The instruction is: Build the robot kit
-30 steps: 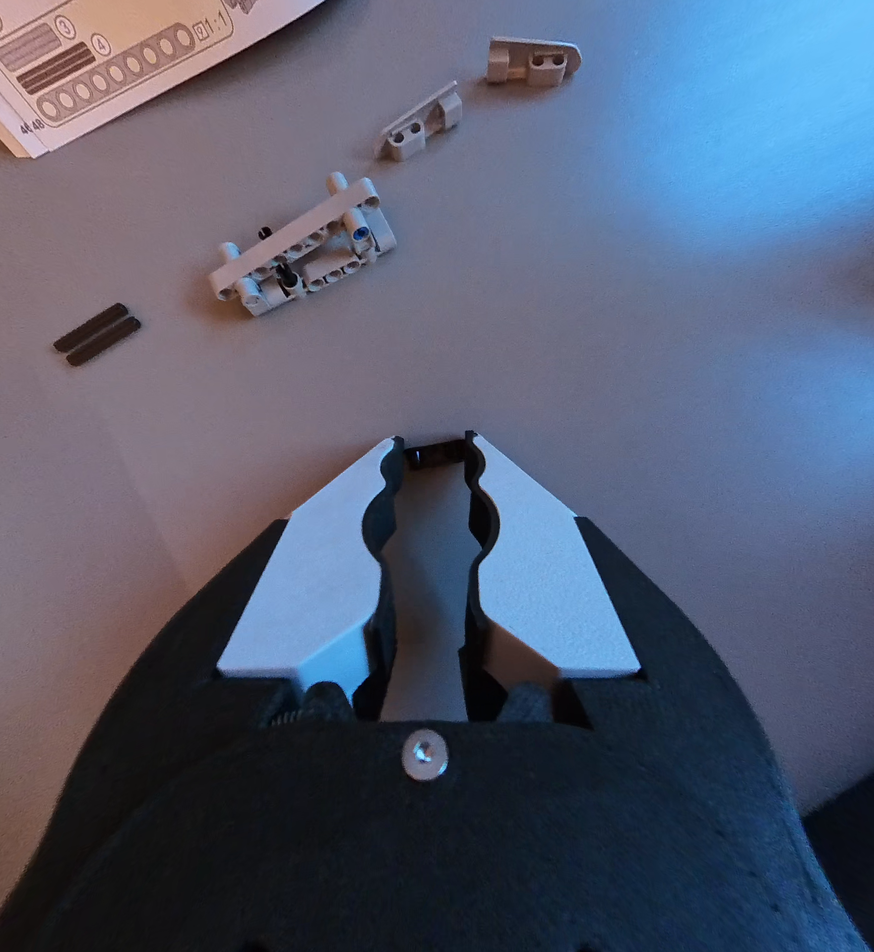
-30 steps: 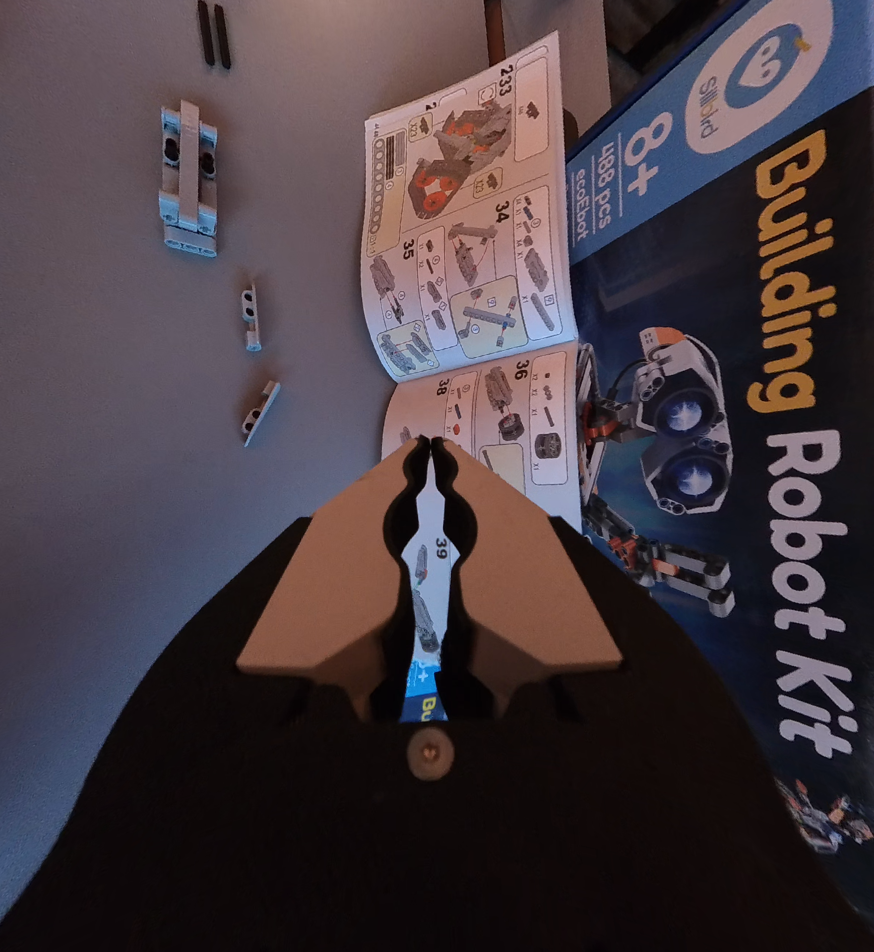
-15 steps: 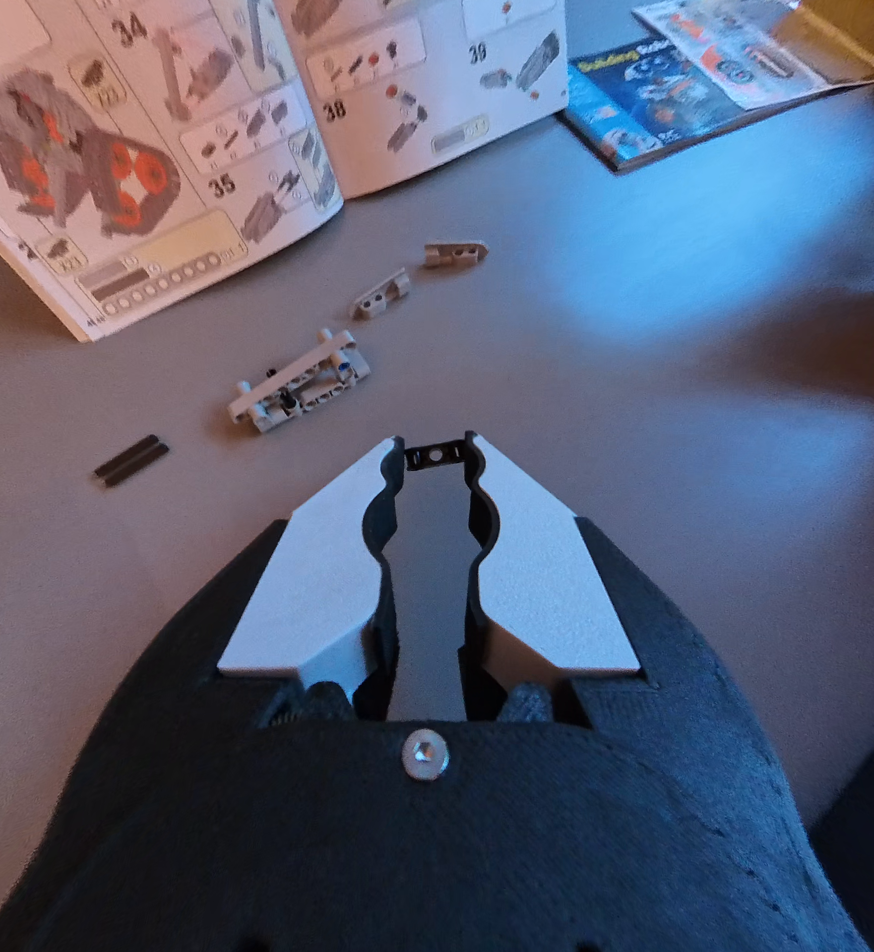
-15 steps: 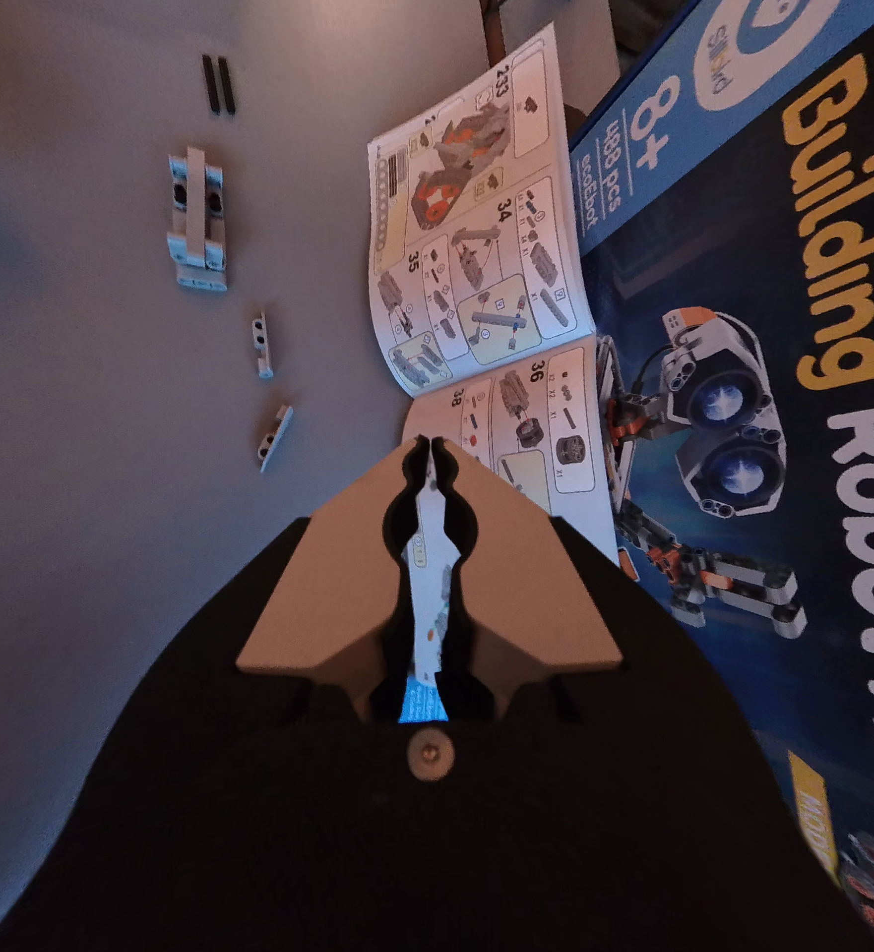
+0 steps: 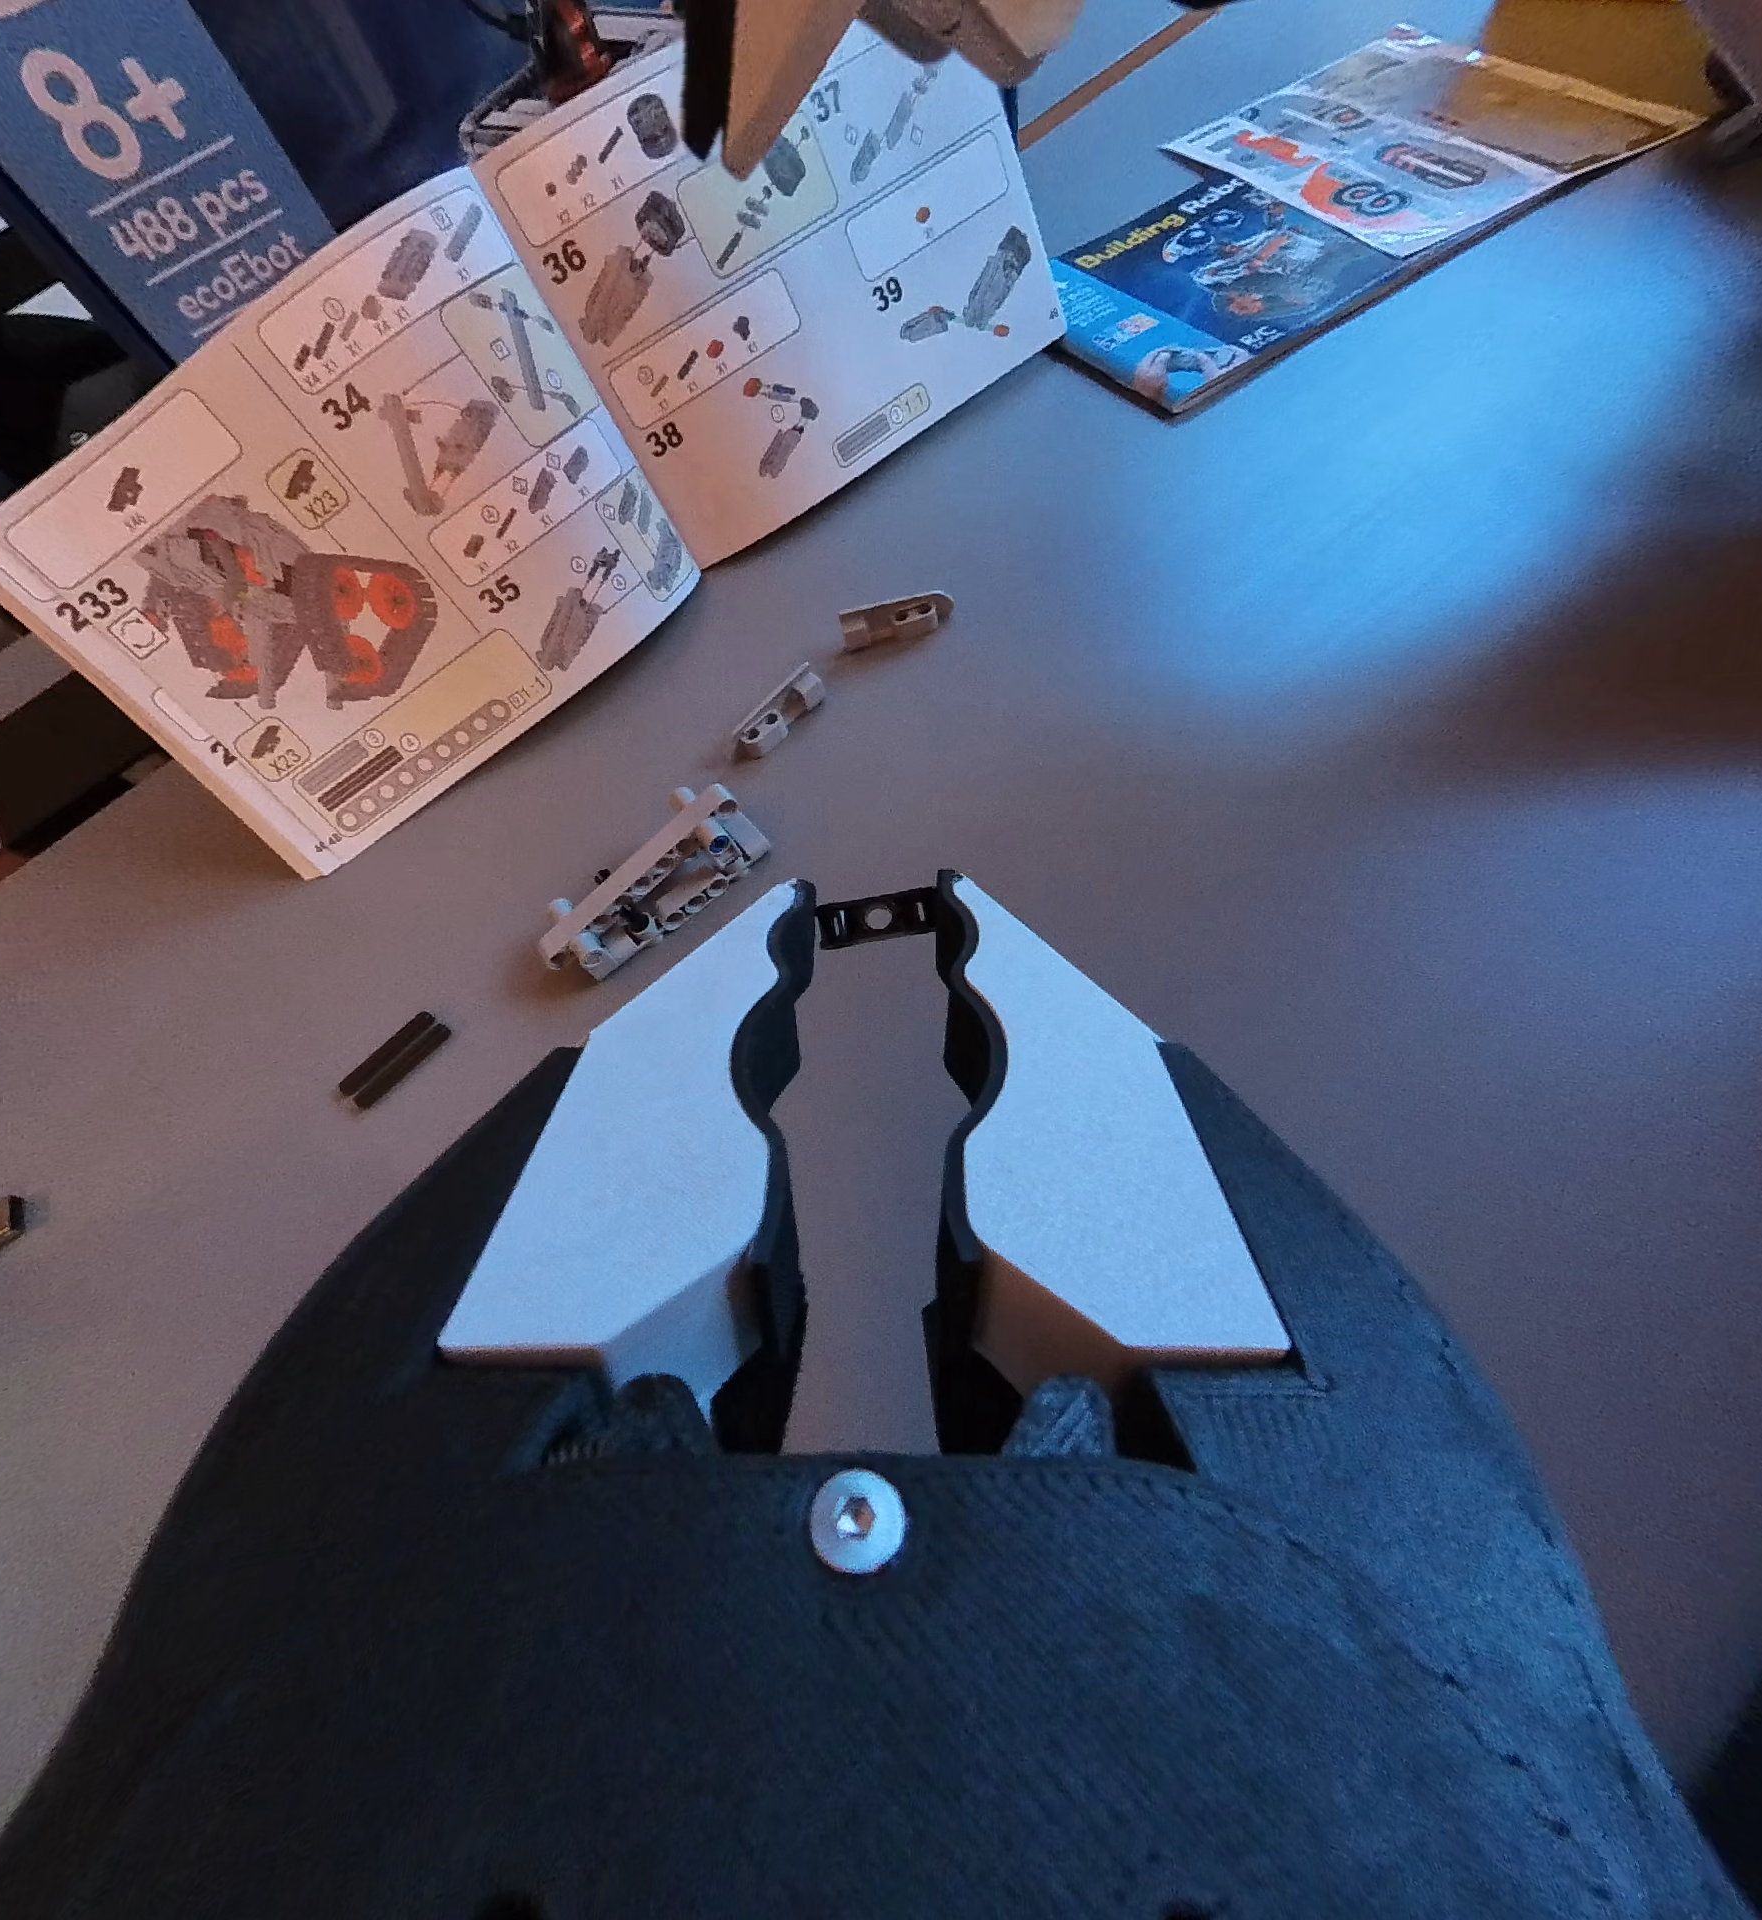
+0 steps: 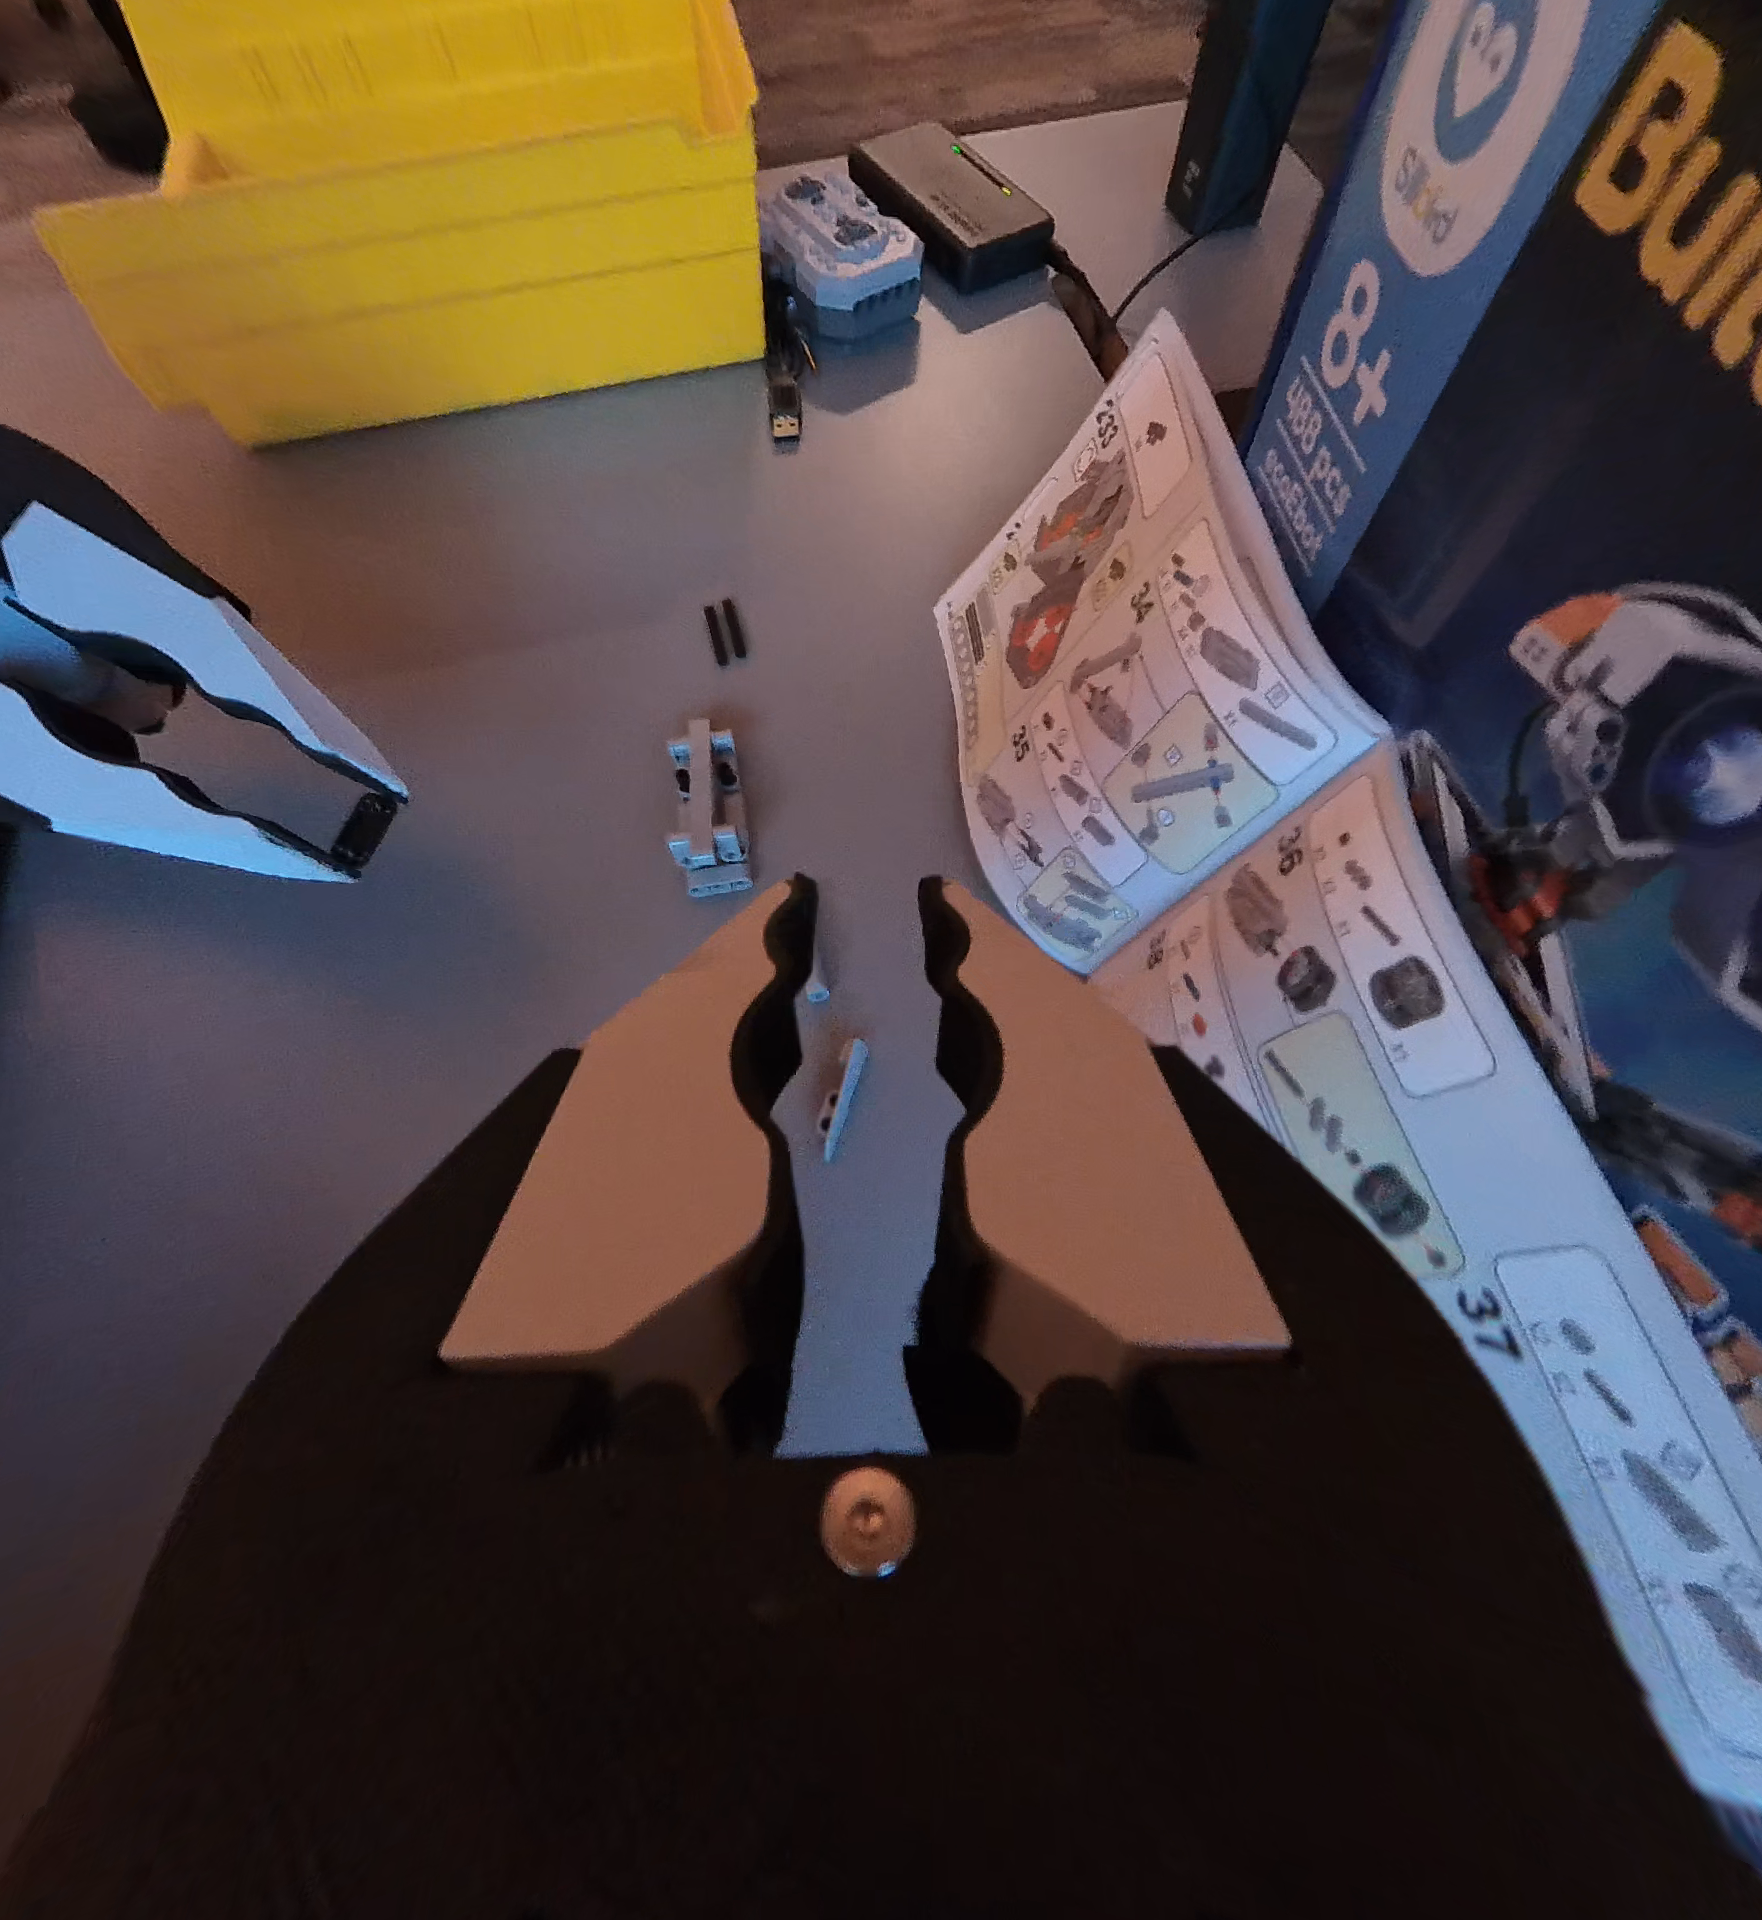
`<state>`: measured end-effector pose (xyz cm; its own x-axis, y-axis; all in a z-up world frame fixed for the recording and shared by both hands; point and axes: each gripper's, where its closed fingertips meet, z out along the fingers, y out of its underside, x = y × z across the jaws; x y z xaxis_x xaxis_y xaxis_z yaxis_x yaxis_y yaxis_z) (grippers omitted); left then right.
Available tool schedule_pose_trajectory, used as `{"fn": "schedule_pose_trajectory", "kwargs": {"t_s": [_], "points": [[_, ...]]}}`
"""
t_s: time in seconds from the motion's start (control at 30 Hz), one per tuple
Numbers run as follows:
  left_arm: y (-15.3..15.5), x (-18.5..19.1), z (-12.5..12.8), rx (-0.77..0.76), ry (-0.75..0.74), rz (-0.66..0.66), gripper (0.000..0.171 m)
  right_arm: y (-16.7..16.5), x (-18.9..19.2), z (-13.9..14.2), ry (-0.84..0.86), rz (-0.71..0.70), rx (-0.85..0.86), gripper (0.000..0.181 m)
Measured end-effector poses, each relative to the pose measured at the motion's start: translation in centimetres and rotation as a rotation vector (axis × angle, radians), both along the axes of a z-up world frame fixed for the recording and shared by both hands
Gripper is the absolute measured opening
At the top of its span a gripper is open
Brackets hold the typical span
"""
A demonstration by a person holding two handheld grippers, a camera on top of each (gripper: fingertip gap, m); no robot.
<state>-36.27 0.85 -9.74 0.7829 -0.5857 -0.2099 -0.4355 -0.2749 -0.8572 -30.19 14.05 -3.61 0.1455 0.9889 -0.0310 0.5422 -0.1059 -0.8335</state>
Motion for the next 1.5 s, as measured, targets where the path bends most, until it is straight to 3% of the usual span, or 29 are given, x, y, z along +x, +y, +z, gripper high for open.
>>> {"fn": "schedule_pose_trajectory", "kwargs": {"t_s": [0.1,0.17,0.3,0.37,0.5,0.6,0.8,1.13,1.27,1.5], "points": [[-0.5,0.4,0.2,0.005,-0.005,-0.024,0.021,1.1,2.0,0.5,-0.017,-0.059,0.012,0.025],[-0.9,0.8,0.6,0.017,-0.008,-0.041,0.021,0.0,2.8,2.1,0.028,-0.022,-0.032,0.039],[-1.1,0.8,1.0,0.061,0.028,-0.043,0.021,-1.8,3.0,4.9,0.167,-0.005,-0.167,0.037],[-1.0,0.6,0.8,0.067,0.057,-0.037,0.021,-2.8,2.1,4.1,0.172,0.04,-0.26,0.027],[-0.5,-0.4,0.5,0.072,0.095,-0.011,0.021,-4.6,-0.5,-0.4,0.061,0.11,-0.437,0.006],[-0.3,-1.6,0.6,0.071,0.108,0.012,0.021,-2.7,-0.6,-2.6,-0.049,0.015,-0.31,0.0],[-0.3,-2.2,1.0,0.05,0.037,0.035,0.021,3.5,1.9,0.5,-0.028,-0.267,0.147,0.0],[0.5,-2.2,-2.7,-0.072,0.126,0.035,0.021,4.9,2.5,1.2,0.023,-0.303,0.111,0.0],[1.1,-4.0,-3.8,-0.118,0.164,0.116,0.021,4.8,2.2,1.2,0.032,-0.302,0.083,0.0],[1.5,-4.7,-4.0,-0.243,-0.073,0.149,0.021,5.3,2.4,-0.3,-0.021,-0.317,0.063,0.0]]}}
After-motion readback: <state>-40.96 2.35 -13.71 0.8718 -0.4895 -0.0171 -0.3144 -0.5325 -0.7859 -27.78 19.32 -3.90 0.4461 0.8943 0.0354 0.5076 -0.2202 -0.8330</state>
